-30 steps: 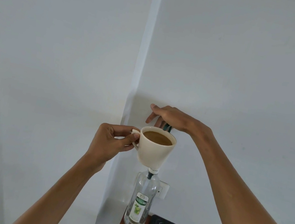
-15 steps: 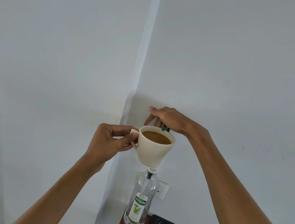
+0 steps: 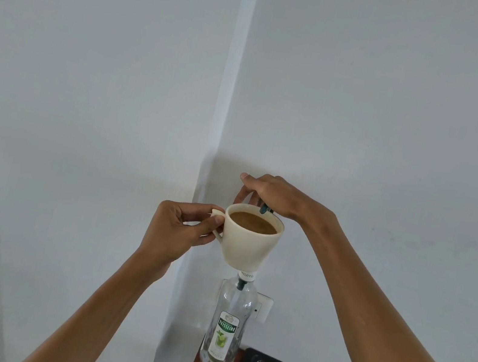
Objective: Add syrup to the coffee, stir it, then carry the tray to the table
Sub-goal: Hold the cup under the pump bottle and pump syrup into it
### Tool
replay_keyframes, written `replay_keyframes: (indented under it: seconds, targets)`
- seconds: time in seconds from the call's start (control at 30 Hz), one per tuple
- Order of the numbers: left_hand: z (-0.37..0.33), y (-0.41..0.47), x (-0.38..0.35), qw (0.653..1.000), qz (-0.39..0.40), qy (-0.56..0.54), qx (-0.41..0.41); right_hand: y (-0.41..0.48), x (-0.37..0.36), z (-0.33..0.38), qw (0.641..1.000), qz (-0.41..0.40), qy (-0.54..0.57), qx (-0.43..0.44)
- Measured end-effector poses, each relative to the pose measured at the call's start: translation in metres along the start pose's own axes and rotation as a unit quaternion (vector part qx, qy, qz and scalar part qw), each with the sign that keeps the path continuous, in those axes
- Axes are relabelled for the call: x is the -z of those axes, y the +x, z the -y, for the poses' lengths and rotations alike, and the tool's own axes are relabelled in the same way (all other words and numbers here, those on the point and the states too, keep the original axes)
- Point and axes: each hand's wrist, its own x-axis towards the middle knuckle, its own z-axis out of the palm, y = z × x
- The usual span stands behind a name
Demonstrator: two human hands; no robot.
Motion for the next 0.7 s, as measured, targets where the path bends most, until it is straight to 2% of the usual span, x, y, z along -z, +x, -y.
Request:
replay_keyframes:
  seconds: [0.7]
  targets:
    - [-0.002, -0.004, -0.002, 1.000, 0.009, -0.014, 0.002, -0.002, 0.009, 0.012, 0.998, 0.033, -0.037, -0.029]
